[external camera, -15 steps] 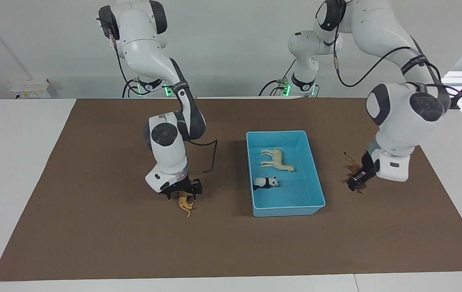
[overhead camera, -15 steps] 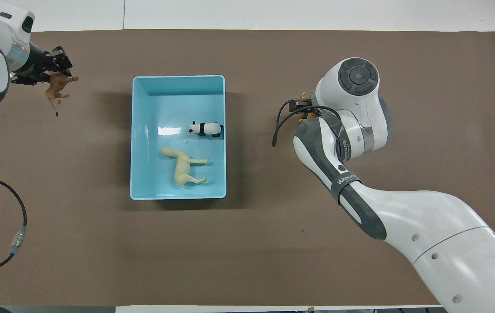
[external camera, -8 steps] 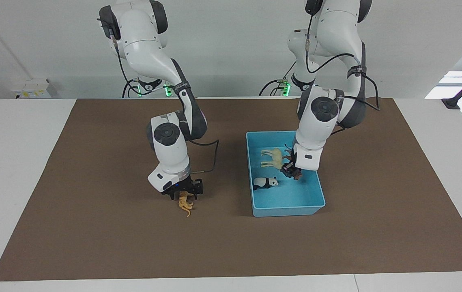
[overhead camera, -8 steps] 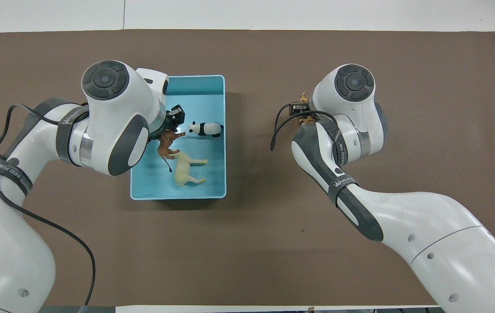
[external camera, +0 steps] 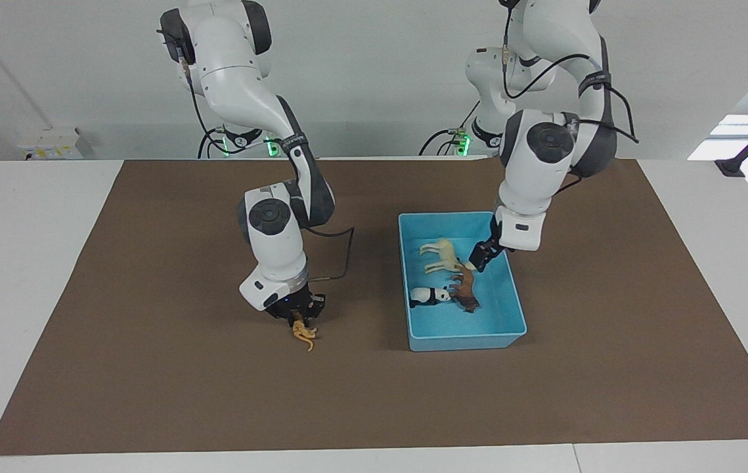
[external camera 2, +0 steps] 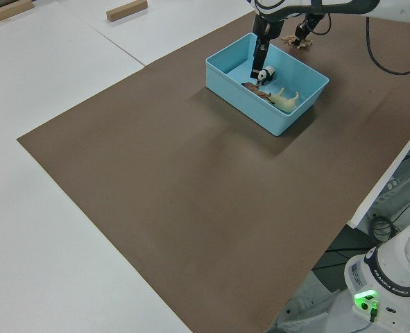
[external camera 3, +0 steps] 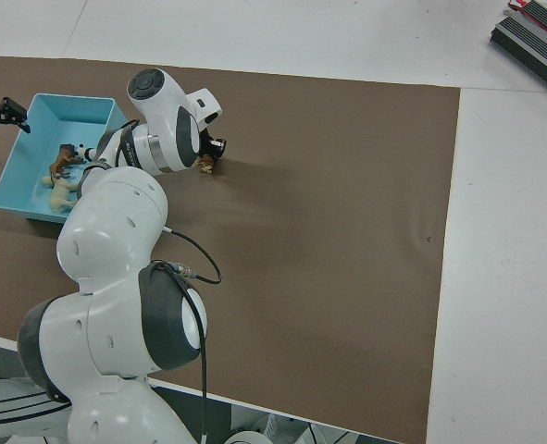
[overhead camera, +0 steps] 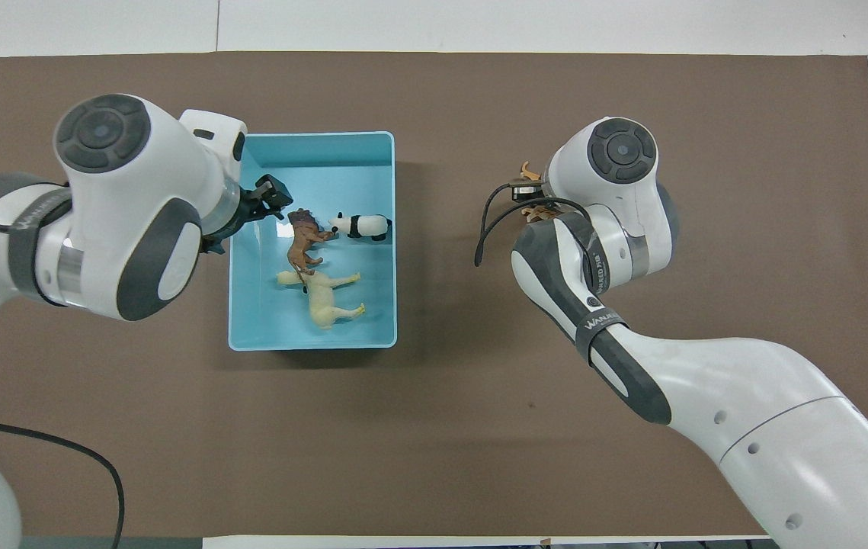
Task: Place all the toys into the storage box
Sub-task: 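Carry the brown horse into the box and open the left gripper, then lower the deer into the box with the right gripper while the left gripper withdraws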
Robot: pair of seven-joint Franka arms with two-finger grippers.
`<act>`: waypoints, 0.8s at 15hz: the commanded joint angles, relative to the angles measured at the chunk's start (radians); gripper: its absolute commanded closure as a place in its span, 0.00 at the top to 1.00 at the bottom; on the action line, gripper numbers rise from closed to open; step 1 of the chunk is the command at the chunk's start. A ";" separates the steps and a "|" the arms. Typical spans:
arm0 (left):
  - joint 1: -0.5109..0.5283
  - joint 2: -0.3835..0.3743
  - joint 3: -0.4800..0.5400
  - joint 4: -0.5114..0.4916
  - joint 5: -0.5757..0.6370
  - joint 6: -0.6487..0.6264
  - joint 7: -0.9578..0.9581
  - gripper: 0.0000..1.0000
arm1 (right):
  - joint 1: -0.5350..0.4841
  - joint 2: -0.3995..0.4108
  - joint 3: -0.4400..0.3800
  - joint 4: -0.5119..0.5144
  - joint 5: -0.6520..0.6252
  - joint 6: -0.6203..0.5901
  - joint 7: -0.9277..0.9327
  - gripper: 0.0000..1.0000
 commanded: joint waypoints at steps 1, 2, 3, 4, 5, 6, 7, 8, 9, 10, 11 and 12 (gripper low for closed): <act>0.085 -0.054 -0.001 0.033 -0.013 -0.122 0.223 1.00 | -0.004 -0.013 0.006 0.025 -0.013 -0.040 -0.018 0.00; 0.110 -0.066 -0.001 0.053 -0.013 -0.168 0.300 1.00 | -0.006 -0.007 0.009 0.083 -0.013 -0.102 -0.016 0.00; 0.130 -0.075 -0.001 0.070 -0.013 -0.208 0.367 1.00 | -0.006 0.002 0.012 0.141 -0.008 -0.168 -0.013 0.00; 0.153 -0.086 -0.001 0.088 -0.013 -0.260 0.453 1.00 | 0.002 0.020 0.015 0.230 -0.005 -0.278 -0.004 0.00; 0.168 -0.091 0.000 0.107 -0.013 -0.306 0.522 1.00 | 0.017 0.040 0.017 0.332 -0.003 -0.359 0.016 0.00; 0.188 -0.091 0.000 0.116 -0.013 -0.331 0.565 1.00 | 0.028 0.064 0.018 0.414 -0.002 -0.409 0.050 0.00; 0.208 -0.092 0.000 0.119 -0.015 -0.342 0.590 1.00 | 0.049 0.078 0.025 0.475 -0.002 -0.433 0.092 0.00; 0.213 -0.092 0.000 0.121 -0.015 -0.346 0.595 1.00 | 0.086 0.092 0.032 0.509 -0.003 -0.426 0.131 0.00; 0.213 -0.098 0.000 0.121 -0.014 -0.354 0.597 1.00 | 0.121 0.104 0.034 0.542 -0.002 -0.418 0.181 0.00; 0.213 -0.104 0.002 0.119 -0.013 -0.369 0.610 1.00 | 0.160 0.120 0.034 0.574 -0.002 -0.411 0.237 0.00; 0.216 -0.130 0.005 0.099 -0.013 -0.378 0.650 1.00 | 0.198 0.128 0.034 0.591 0.001 -0.403 0.287 0.00; 0.229 -0.159 0.016 0.072 -0.013 -0.375 0.702 1.00 | 0.235 0.129 0.035 0.597 0.007 -0.365 0.321 0.00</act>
